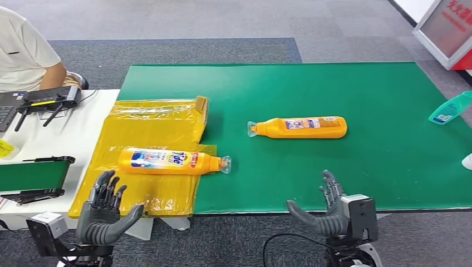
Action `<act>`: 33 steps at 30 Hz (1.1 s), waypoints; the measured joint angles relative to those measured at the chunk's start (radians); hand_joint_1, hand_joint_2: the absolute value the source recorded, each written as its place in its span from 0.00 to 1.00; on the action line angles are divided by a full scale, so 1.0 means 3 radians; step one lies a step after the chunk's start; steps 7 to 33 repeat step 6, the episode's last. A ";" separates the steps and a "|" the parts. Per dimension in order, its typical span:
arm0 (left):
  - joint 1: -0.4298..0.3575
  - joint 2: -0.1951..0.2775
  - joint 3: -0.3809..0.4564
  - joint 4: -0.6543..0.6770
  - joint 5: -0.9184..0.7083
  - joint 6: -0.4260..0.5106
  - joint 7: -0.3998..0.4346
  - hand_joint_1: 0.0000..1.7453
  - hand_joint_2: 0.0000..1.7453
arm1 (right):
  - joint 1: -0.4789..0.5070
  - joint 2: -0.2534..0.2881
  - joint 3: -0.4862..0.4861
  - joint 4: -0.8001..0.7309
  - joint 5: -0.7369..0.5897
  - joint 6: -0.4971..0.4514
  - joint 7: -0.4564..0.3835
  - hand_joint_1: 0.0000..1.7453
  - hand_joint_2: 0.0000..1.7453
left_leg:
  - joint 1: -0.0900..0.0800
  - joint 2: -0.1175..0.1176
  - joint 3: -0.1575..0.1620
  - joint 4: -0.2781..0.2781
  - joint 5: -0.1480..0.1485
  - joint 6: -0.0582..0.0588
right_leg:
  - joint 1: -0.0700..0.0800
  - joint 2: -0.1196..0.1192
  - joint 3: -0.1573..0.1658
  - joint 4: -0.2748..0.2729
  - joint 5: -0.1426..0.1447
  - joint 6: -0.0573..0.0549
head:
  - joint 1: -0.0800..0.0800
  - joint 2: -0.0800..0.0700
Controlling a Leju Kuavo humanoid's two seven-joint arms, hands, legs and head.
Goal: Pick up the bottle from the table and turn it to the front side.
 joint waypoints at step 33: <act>0.0003 -0.0027 -0.0004 -0.0059 -0.0661 0.0371 -0.0418 0.00 1.00 | 0.0000 0.0080 -0.0089 -0.0086 0.0021 -0.0094 -0.0330 0.00 1.00 | 0.0000 0.0000 0.0001 0.0000 0.0000 0.0000 | 0.0000 0.0000 0.0000 0.0000 0.0000 0.0000 | 0.0000 0.0000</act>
